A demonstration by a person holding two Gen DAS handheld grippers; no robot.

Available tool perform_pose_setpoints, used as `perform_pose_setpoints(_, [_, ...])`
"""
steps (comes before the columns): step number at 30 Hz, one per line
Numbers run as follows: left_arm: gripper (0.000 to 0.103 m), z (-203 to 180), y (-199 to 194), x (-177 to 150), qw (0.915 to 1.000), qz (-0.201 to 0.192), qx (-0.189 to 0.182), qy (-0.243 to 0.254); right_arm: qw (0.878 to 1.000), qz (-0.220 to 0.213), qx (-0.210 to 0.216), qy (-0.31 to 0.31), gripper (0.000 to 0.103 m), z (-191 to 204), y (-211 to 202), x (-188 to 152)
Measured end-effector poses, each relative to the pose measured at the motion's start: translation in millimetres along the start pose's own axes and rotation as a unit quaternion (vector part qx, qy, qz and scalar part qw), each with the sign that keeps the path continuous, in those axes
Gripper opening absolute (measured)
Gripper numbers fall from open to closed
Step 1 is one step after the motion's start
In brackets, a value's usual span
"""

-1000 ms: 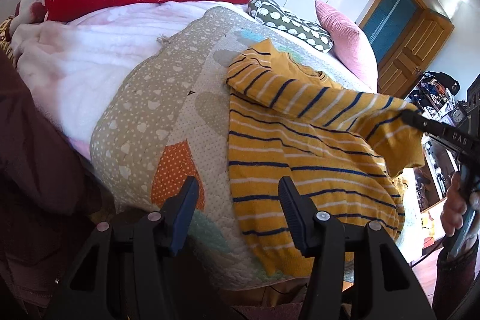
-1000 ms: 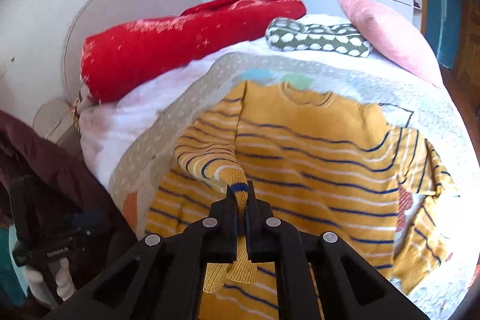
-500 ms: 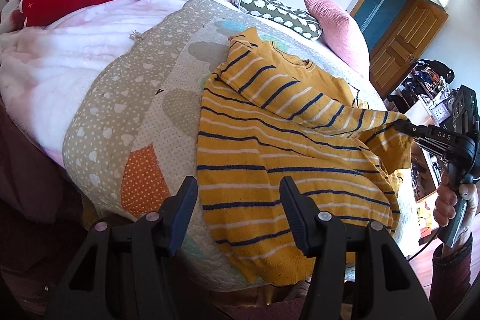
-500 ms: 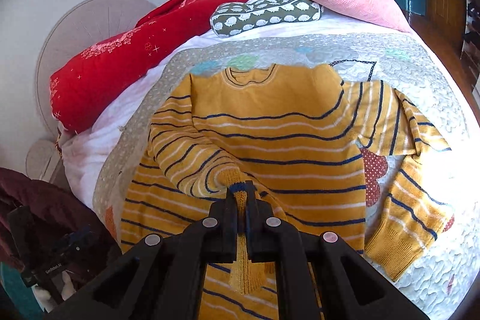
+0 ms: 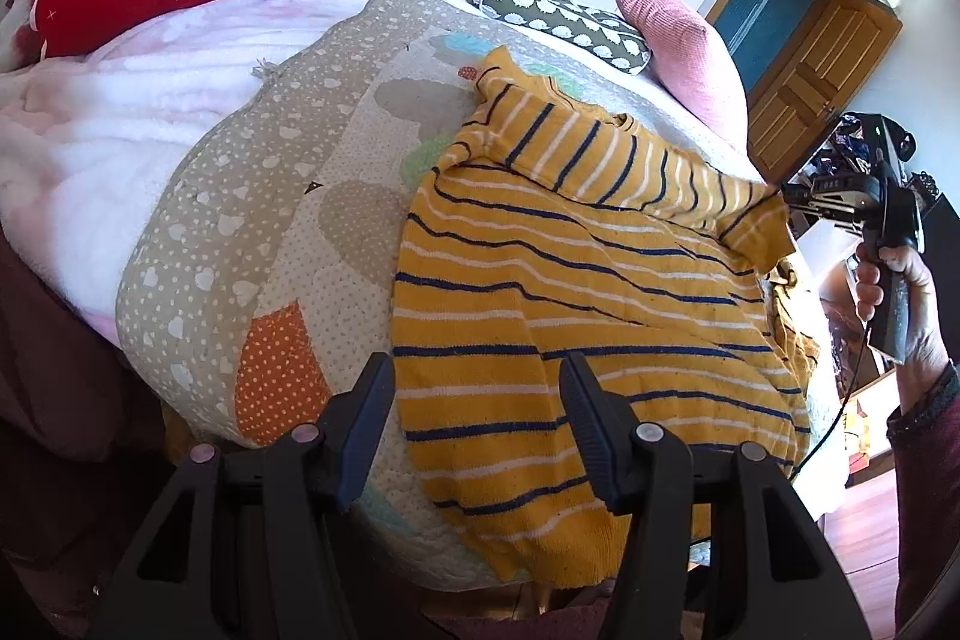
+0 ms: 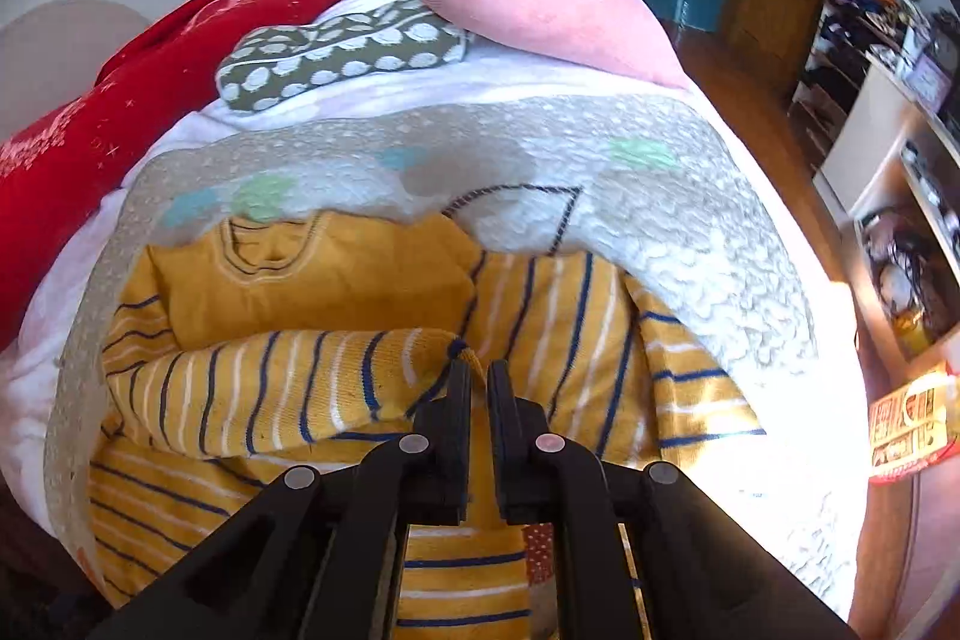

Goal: Fold small clothes

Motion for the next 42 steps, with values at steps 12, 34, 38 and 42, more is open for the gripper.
perform_pose_setpoints(12, [0.059, 16, 56, -3, 0.9990, 0.039, -0.006, -0.022, 0.981, -0.005, 0.181, -0.075, 0.060, 111, -29, 6])
perform_pose_setpoints(34, [0.013, 25, 61, -5, 0.9955, 0.037, -0.086, -0.010, 0.964, 0.069, 0.191, -0.170, 0.003, 399, 36, 79])
perform_pose_setpoints(38, [0.012, 35, 55, -3, 0.9963, 0.030, -0.078, -0.020, 0.974, 0.035, 0.185, -0.128, 0.002, 418, 29, 106])
perform_pose_setpoints(42, [0.012, 42, 47, -2, 0.9964, 0.023, -0.076, -0.031, 0.970, 0.035, 0.190, -0.148, 0.004, 404, 12, 108])
Point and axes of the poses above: each gripper's, at about its wrist camera, not at the fingertips, and y roughly the way its jaws point, z to its left, x to its top, the point moved 3 cm from there along y, roughly the way its jaws point, and after that the axes turned 15 degrees about -x, right-handed, at the moved point
